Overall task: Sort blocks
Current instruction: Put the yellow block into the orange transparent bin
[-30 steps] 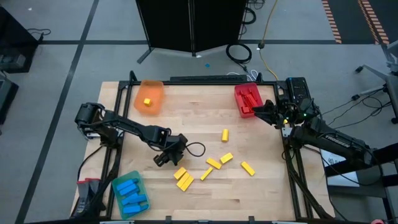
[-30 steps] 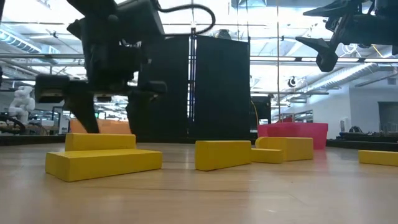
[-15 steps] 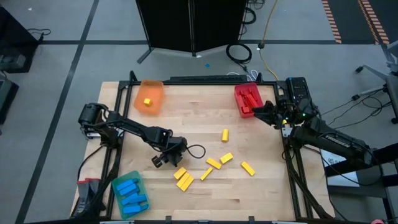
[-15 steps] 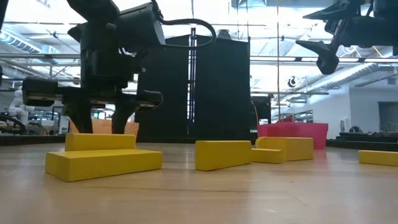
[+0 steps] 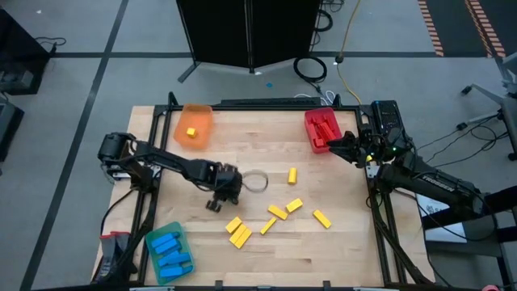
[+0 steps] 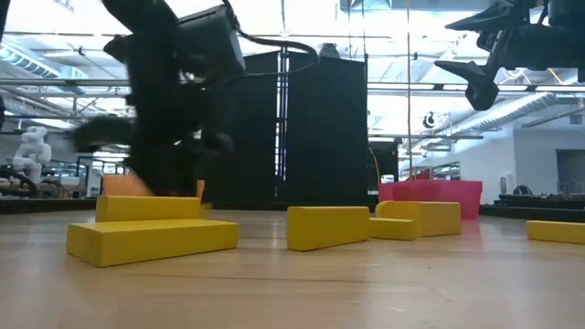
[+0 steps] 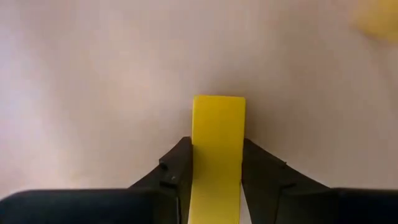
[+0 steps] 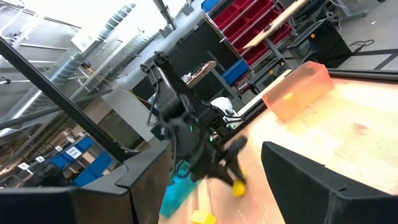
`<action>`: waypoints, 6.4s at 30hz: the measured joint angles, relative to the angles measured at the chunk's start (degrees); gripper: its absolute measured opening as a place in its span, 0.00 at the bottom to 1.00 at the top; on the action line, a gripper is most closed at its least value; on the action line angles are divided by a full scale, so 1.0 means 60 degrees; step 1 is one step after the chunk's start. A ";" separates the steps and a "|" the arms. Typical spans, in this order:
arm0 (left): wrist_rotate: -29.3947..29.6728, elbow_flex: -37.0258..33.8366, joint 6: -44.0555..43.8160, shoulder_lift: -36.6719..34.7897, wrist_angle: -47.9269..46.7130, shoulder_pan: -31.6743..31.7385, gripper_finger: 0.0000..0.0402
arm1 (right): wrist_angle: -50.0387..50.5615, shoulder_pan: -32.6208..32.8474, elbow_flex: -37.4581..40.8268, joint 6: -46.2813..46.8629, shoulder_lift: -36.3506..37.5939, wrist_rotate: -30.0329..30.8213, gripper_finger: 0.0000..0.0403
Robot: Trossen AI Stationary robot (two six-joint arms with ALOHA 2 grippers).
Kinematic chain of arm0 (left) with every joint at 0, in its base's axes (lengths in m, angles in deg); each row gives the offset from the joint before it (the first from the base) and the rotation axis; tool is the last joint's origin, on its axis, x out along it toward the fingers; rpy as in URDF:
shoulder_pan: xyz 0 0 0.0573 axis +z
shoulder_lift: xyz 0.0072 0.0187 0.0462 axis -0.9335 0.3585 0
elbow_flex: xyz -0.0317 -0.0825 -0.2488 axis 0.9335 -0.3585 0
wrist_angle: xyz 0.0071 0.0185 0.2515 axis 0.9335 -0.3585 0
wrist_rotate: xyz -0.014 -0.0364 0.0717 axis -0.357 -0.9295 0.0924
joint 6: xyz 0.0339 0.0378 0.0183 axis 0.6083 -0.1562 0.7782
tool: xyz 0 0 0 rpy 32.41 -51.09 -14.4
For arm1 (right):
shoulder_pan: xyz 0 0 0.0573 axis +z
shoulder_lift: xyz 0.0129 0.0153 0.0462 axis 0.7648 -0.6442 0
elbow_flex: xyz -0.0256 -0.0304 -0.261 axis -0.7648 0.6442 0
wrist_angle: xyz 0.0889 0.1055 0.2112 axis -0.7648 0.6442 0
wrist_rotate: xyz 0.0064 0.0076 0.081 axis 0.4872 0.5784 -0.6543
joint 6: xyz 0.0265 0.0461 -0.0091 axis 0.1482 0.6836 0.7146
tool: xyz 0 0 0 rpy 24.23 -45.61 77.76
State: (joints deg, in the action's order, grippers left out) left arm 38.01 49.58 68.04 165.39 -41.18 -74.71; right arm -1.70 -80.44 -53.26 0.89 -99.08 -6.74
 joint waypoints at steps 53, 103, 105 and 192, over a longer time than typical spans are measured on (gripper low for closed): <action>0.2814 -0.0299 -0.8344 -0.1128 0.0046 0.8328 0.26 | 0.0408 0.0000 0.0000 -0.0861 0.0000 0.0051 0.62; 0.1049 0.3785 -0.7992 0.0363 0.4744 0.3989 0.68 | 0.0419 0.0000 0.0000 -0.1286 0.0000 0.1330 0.62; 0.0791 0.4054 -0.8762 0.0708 0.4729 0.3987 0.68 | 0.0419 0.0000 0.0000 -0.1279 0.0000 0.1330 0.62; 0.0553 0.9467 -1.3918 0.7101 0.0162 0.1495 0.68 | 0.5263 -0.0282 -0.3457 -0.1267 0.2903 -0.1523 0.62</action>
State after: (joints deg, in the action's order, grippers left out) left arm 41.33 106.38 -15.47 208.00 -40.20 -65.74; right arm 29.87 -82.13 -74.01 -6.70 -81.66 -15.87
